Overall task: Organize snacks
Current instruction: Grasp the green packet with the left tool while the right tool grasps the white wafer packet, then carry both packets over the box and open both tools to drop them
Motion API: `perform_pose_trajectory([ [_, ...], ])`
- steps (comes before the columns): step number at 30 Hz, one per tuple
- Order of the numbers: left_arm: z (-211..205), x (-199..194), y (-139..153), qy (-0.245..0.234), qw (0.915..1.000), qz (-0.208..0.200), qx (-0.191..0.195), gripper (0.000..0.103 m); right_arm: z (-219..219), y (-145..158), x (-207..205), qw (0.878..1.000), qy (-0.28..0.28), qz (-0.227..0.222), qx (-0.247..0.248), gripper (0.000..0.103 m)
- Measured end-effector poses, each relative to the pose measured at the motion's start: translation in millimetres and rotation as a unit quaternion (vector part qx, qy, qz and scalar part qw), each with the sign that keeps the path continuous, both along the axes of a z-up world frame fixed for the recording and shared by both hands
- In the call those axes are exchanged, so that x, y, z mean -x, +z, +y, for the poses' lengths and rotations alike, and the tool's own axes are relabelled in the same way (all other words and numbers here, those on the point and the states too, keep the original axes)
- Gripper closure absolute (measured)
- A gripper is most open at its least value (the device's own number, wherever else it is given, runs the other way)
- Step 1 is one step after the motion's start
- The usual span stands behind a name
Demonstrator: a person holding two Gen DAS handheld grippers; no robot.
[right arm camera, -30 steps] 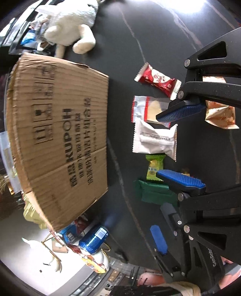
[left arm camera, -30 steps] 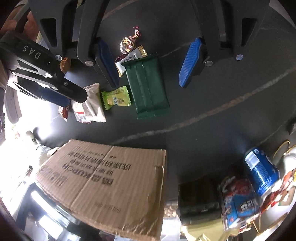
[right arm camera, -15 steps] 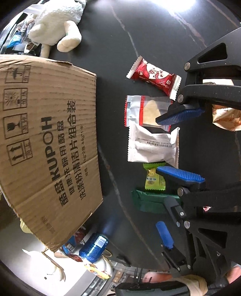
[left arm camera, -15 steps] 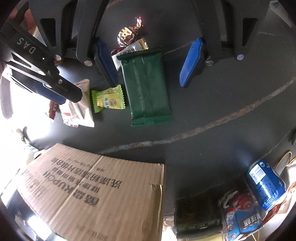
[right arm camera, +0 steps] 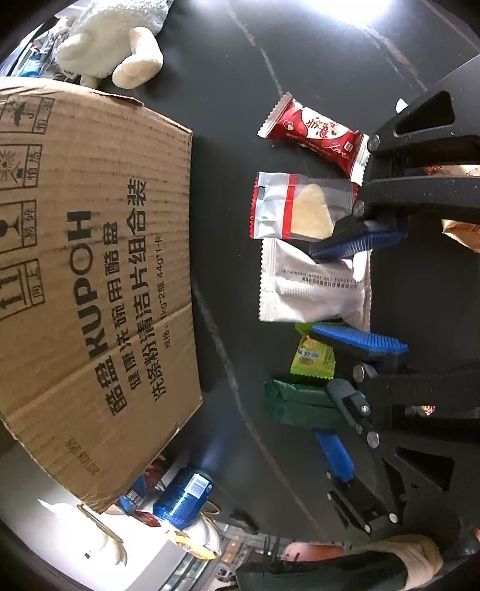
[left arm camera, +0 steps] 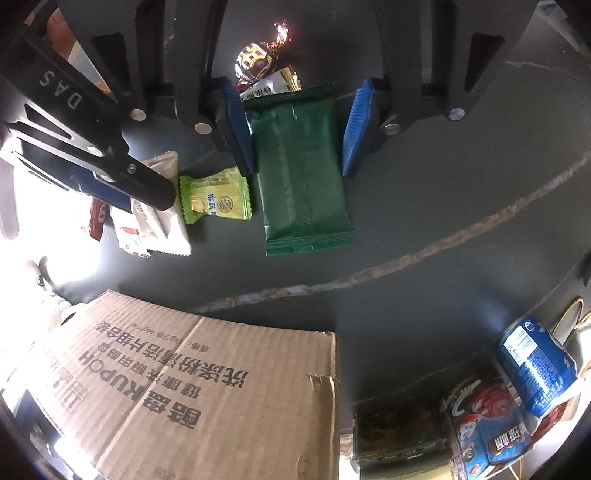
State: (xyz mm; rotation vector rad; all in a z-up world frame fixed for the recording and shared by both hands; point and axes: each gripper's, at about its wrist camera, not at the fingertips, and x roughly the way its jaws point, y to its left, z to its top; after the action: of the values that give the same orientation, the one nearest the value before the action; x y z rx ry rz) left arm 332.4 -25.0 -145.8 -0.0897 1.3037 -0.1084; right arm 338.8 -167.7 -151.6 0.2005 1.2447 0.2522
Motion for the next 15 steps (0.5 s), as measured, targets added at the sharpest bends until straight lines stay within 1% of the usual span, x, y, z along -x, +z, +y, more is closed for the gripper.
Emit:
perform_pose_trajectory([
  [3, 2, 4, 2, 0.001, 1.0000, -0.002, 0.006, 0.058, -1, -1, 1, 1.000, -0.002, -0.003, 0.003, 0.070],
  [8, 5, 5, 4, 0.002, 0.9999, -0.010, 0.008, 0.058, 2, -1, 2, 1.000, -0.004, -0.007, 0.011, 0.071],
  [10, 11, 9, 11, 0.000, 0.9998, -0.016, 0.008, 0.058, 2, 0, 3, 1.000, -0.002, -0.007, 0.008, 0.071],
  [15, 8, 14, 25, -0.003, 0.9994, -0.033, 0.007, 0.058, 0, 5, 8, 1.000, -0.001, -0.012, 0.004, 0.071],
])
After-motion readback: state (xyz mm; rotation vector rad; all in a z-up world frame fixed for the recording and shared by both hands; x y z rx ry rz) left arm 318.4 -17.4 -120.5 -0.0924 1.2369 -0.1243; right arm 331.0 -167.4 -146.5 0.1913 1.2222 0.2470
